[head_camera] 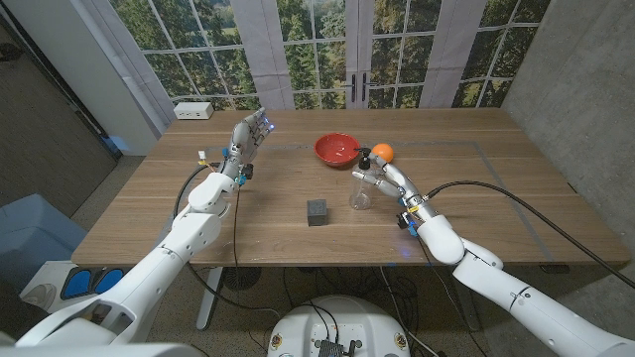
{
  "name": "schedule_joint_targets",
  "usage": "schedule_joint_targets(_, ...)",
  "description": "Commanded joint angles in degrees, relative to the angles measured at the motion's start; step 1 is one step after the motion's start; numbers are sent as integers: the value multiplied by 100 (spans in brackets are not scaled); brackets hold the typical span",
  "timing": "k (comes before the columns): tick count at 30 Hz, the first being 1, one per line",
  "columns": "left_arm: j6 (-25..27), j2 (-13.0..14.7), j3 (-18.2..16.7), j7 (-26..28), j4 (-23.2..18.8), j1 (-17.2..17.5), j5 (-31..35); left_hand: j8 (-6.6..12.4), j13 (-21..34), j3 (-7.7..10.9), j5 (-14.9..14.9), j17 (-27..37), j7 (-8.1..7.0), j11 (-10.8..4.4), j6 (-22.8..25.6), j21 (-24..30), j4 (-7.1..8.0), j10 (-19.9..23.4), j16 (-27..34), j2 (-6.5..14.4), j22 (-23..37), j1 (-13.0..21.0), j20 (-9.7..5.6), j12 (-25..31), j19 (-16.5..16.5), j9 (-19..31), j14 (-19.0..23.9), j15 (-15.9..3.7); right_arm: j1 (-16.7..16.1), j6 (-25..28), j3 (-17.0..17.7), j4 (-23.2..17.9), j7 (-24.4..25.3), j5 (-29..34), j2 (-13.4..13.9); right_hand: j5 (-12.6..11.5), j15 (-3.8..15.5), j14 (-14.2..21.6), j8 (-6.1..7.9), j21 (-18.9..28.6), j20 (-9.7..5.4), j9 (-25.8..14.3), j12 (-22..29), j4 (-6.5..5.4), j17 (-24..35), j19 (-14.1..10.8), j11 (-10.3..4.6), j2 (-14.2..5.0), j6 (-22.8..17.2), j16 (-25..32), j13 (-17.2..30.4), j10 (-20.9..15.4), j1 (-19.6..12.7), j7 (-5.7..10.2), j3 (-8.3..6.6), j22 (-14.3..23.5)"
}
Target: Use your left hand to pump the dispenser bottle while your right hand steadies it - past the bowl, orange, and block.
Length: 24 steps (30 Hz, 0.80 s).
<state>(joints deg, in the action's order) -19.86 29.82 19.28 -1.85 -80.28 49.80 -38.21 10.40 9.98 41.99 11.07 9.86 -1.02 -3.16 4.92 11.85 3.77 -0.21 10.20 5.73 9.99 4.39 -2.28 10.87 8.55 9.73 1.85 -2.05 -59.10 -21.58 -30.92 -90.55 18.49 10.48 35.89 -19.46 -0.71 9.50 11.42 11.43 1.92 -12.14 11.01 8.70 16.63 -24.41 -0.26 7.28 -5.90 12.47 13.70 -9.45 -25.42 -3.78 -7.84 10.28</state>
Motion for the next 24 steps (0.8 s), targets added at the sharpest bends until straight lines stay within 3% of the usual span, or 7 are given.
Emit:
schedule_joint_targets(1, 9, 47, -41, 57, -117, 88, 1, 4, 15, 15, 26, 12, 13, -13, 57, -14, 45, 8, 17, 386, 14, -60, -168, 19, 45, 17, 34, -170, 53, 674, -124, -276, 20, 232, 43, -51, 26, -124, -17, -28, -146, -24, -28, -17, 19, 77, -16, -16, 143, -21, 22, 148, -119, 45, 23, 14)
schedule_joint_targets(5, -3, 53, -53, 70, -130, 100, 4, 3, 15, 17, 27, 11, 7, -10, 56, -15, 46, 13, 17, 382, 14, -62, -165, 20, 45, 16, 38, -167, 98, 706, -195, -295, 82, 388, 83, -105, 35, 0, 47, 70, 737, -43, 43, -67, 65, -80, -160, -59, 207, 102, 52, 248, -218, 202, 87, 29)
schedule_joint_targets(7, 6, 65, -39, 54, -125, 104, 16, 3, 15, 18, 27, 10, 13, -12, 57, -16, 46, 10, 16, 380, 14, -63, -165, 18, 46, 16, 38, -169, 123, 595, -241, -219, 144, 421, 62, -117, 116, 129, 69, 84, 817, -45, 71, -72, 84, -124, -174, -68, 190, 170, 58, 212, -243, 258, 101, 32)
schedule_joint_targets(10, 631, 224, -109, 22, -284, 71, -342, 7, 15, 20, 27, 8, 5, -16, 70, -16, 44, 14, 15, 372, 13, -65, -165, 18, 49, 16, 41, -169, 75, 973, -223, -469, 246, 821, 231, -159, 342, 365, 176, 120, 445, -48, 171, -49, 132, -237, -206, -136, -13, 300, 76, -21, -409, 316, 86, 40)
schedule_joint_targets(11, 349, 104, -144, -101, -138, 42, -371, 7, 15, 20, 27, 7, 5, -16, 72, -17, 42, 15, 16, 369, 13, -65, -163, 18, 48, 16, 44, -167, 13, 994, -187, -485, 274, 668, 178, -174, 412, 471, 216, 147, 288, -51, 201, -35, 151, -317, -234, -171, -88, 357, 88, -110, -496, 298, 71, 44)
schedule_joint_targets(19, 187, 96, -82, -71, -183, 87, -187, 10, 14, 22, 27, 2, 5, -18, 86, -17, 33, 33, 13, 348, 13, -69, -128, 22, 55, 16, 51, -168, 107, 655, -429, -68, 1274, 1416, -116, -95, 1246, 1723, 670, 665, -390, -45, 506, 70, 437, -1576, -499, -573, -1063, 1088, 211, -1306, -1719, 647, -175, 151)
schedule_joint_targets(24, 166, 139, -136, 149, -374, 234, -110, 9, 14, 25, 28, 1, 8, -15, 89, -16, 31, 32, 11, 344, 13, -71, -130, 20, 61, 16, 51, -169, 184, 479, -482, 131, 1486, 1471, -161, 63, 1329, 2385, 904, 932, -757, -58, 652, 56, 739, -1779, -680, -867, -1598, 1585, 294, -1876, -2249, 850, -264, 327)
